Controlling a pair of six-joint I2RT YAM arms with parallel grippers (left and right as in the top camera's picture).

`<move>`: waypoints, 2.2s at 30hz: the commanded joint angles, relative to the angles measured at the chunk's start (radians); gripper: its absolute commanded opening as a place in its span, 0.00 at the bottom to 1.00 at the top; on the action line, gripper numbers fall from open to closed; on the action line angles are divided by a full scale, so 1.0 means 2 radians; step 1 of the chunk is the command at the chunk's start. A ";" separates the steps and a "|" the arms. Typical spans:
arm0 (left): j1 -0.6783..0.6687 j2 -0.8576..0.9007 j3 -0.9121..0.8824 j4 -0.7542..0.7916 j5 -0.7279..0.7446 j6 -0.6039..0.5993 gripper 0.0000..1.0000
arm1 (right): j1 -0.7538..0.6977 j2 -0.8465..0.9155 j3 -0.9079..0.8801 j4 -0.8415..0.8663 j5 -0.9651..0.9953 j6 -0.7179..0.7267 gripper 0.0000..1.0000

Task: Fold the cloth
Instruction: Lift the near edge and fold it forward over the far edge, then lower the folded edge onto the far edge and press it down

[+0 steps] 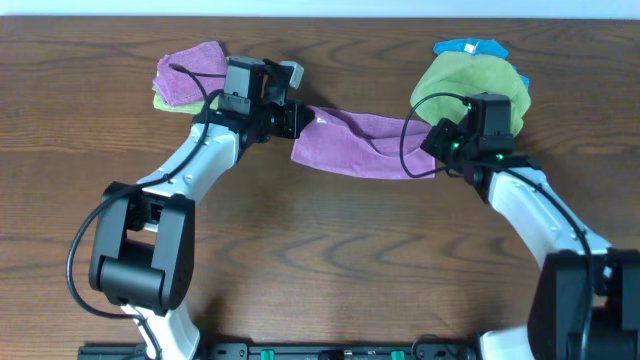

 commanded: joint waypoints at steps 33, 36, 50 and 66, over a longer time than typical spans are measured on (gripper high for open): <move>0.013 0.106 0.103 -0.082 0.005 0.009 0.06 | -0.022 0.065 0.043 -0.013 -0.006 -0.026 0.02; 0.013 0.106 0.103 -0.088 0.004 0.009 0.06 | -0.022 0.065 0.043 -0.027 -0.004 -0.026 0.02; 0.012 0.106 0.102 -0.123 -0.018 0.009 0.06 | -0.022 0.086 0.043 -0.031 0.012 -0.033 0.02; 0.007 0.107 0.088 -0.142 -0.018 0.007 0.06 | -0.019 0.098 0.043 -0.014 0.013 -0.033 0.01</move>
